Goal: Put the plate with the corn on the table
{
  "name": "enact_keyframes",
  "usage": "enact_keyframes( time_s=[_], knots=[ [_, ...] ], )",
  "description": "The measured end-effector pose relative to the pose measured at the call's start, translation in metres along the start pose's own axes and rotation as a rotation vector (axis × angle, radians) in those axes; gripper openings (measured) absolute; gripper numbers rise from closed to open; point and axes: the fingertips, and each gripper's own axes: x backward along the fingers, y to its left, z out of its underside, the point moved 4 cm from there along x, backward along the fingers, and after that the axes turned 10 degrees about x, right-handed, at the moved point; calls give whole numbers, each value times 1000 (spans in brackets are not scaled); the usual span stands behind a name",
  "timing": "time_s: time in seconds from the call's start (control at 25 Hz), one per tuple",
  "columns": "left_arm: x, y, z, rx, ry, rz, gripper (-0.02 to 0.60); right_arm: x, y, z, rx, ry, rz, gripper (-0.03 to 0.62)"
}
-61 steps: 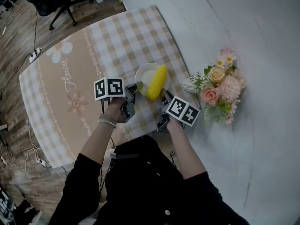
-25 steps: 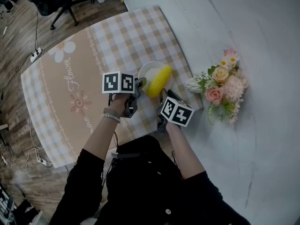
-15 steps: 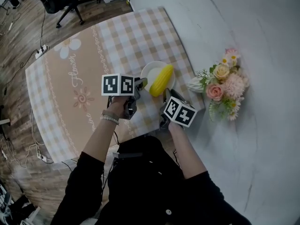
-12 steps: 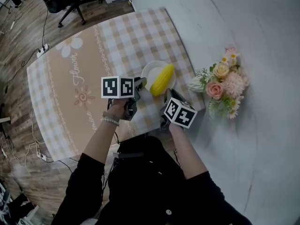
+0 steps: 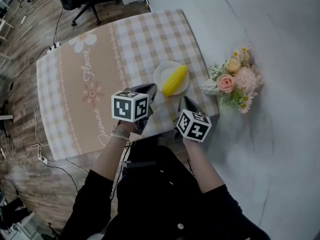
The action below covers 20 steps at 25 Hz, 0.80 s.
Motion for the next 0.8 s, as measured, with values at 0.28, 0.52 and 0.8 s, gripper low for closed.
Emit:
enact_keyframes(
  time_s=[0.28,0.52,0.8],
  knots=[
    [28,-31,13,-117,-62,-30,14,33,7,-6,108,-54,-64,52],
    [50,-57,24,-191,-109,-29,14,67,14,-17,182,-122,-125,51],
    [81,-87,23,-276,-188,-38,14,106,19,-32,271,-212,-174,49]
  ],
)
